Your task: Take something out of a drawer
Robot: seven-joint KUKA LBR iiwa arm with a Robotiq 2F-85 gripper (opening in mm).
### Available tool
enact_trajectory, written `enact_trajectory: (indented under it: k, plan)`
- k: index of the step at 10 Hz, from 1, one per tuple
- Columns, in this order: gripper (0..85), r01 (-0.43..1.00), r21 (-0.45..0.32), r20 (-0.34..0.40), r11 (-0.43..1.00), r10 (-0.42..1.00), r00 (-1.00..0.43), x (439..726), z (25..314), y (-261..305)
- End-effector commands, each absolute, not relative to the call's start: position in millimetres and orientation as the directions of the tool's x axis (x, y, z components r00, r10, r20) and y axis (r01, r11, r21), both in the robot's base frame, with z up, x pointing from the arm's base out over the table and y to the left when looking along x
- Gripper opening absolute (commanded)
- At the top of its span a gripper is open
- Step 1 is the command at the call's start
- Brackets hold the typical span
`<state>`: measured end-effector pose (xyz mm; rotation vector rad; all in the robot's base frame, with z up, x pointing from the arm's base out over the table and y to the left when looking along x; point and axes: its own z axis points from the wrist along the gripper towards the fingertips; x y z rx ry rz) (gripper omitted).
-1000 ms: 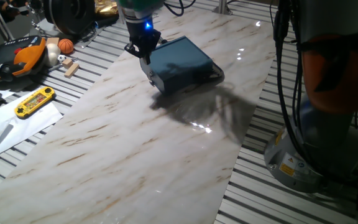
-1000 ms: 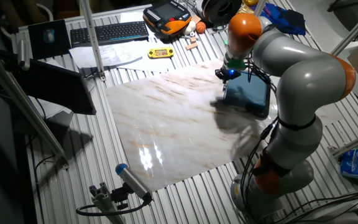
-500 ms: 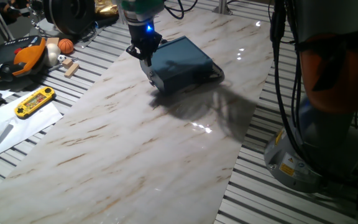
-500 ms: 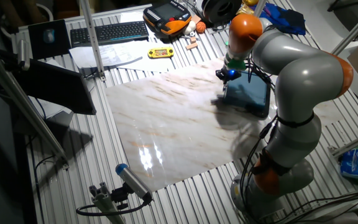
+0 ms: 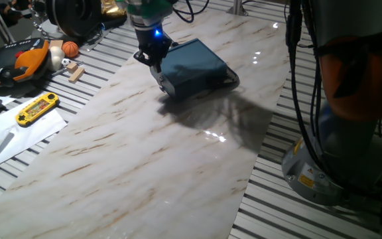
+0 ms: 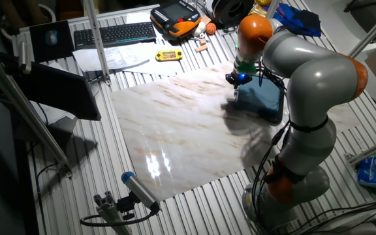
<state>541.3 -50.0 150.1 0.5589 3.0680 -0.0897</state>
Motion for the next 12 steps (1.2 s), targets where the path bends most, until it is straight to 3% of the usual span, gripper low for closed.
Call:
enact_trajectory:
  k: [1, 3, 5, 7, 12]
  plan:
    - [0.0, 0.348, -0.042, -0.041, 0.937, 0.346, -0.937, 541.3, 150.1, -50.0]
    - [0.0, 0.346, -0.031, -0.069, 0.938, 0.343, -0.937, 541.3, 150.1, -50.0]
    - [0.0, 0.342, -0.031, 0.000, 0.939, 0.342, -0.940, 541.3, 150.1, -50.0]
    - [0.0, 0.336, -0.038, 0.007, 0.941, 0.337, -0.942, 541.3, 150.1, -50.0]
    - [0.0, 0.322, -0.136, -0.004, 0.937, 0.324, -0.946, 541.3, 150.1, -50.0]
